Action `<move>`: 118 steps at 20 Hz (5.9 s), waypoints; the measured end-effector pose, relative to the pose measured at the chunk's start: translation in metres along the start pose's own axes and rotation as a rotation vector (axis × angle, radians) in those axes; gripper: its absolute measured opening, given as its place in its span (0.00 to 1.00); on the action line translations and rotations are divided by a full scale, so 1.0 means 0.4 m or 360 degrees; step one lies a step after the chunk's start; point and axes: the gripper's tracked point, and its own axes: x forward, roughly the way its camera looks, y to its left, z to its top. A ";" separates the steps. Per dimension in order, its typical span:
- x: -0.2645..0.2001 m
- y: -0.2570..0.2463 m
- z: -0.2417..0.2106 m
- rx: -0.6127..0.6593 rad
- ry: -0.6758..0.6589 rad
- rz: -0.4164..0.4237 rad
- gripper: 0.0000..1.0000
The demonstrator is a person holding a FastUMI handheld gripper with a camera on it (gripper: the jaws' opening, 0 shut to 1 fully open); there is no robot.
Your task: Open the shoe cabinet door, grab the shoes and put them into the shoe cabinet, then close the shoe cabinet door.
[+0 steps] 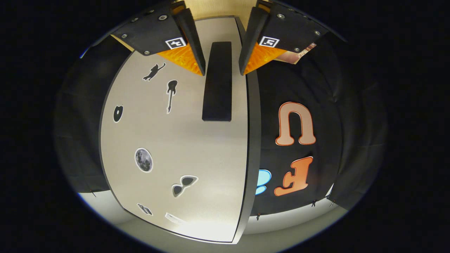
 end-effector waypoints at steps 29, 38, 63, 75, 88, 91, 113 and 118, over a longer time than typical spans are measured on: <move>-0.460 -0.318 -0.080 0.0054 -0.0071 0.0221 0.26; -0.536 -0.443 -0.101 0.0108 -0.0093 0.0126 0.21; -0.757 -0.791 -0.176 0.0070 -0.0136 -0.0742 0.21; -0.539 -0.512 -0.633 -0.0075 0.0231 -0.0313 0.59; -0.264 -0.498 -1.153 -0.0124 0.0899 -0.0137 0.66; -0.235 -0.501 -1.175 -0.0097 0.0931 -0.0135 0.58; -0.287 -0.510 -0.810 0.0120 0.0649 -0.0041 0.00; -0.315 -0.473 -0.648 0.0101 0.0527 0.0006 0.00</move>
